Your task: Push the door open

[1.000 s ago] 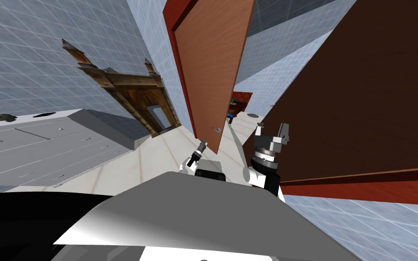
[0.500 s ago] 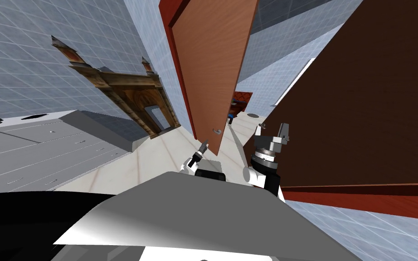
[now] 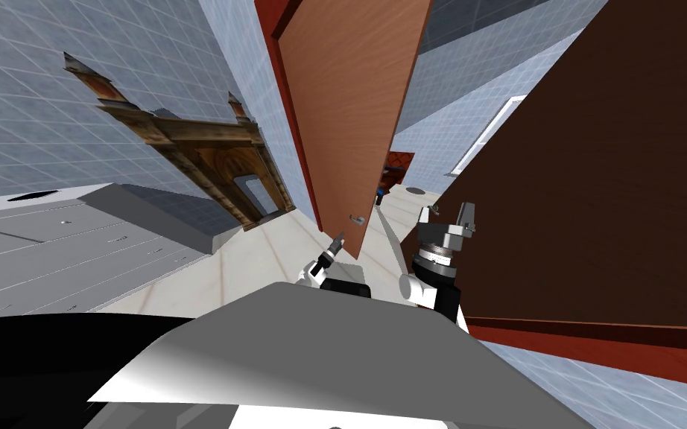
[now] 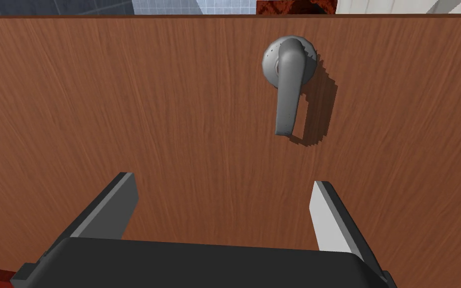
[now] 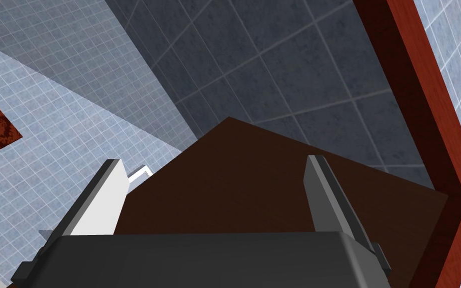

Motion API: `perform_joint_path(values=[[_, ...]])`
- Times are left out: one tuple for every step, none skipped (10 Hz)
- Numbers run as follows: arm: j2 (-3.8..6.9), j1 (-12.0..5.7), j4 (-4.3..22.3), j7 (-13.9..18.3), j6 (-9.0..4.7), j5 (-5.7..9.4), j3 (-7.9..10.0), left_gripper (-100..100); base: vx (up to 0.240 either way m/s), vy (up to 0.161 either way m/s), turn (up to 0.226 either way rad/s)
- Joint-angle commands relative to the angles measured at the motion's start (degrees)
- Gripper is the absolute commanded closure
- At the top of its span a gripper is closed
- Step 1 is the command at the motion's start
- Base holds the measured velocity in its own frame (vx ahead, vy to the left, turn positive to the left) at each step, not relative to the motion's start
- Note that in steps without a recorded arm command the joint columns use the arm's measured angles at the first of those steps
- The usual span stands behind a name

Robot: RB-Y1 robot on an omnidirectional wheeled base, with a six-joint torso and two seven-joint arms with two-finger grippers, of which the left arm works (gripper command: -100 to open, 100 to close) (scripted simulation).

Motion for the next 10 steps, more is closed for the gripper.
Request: perform_joint_path(values=[[-0.28,-0.67,1.9,0.2,-0.48,-0.29,-0.47,-100,0.134,0.028,-0.011],[-0.39,-0.92,2.7,0.3,-0.65,-0.41,-0.65,-100,0.108,0.029,-0.009],[-0.60,-1.40,4.0,0.5,-0.96,-0.62,-1.01,-100,0.111,0.024,-0.016],[-0.82,-1.88,5.4,0.6,-1.28,-0.84,-1.36,-100,0.119,0.031,-0.017],[-1.03,-2.36,6.7,0.8,-1.60,-1.05,-1.71,-100,0.138,0.031,-0.021],[-1.23,-2.72,7.7,0.9,-1.83,-1.21,-1.98,-100,0.136,0.041,-0.014],[-1.52,-3.22,9.1,1.1,-2.16,-1.44,-2.35,-100,0.137,0.038,-0.020],[-1.80,-3.68,10.4,1.2,-2.47,-1.65,-2.68,-100,0.128,0.036,-0.017],[-2.16,-4.18,11.8,1.4,-2.79,-1.87,-3.05,-100,0.131,0.039,-0.017],[-1.94,-3.89,11.0,1.3,-2.66,-1.72,-2.81,-100,0.060,0.018,-0.004]])
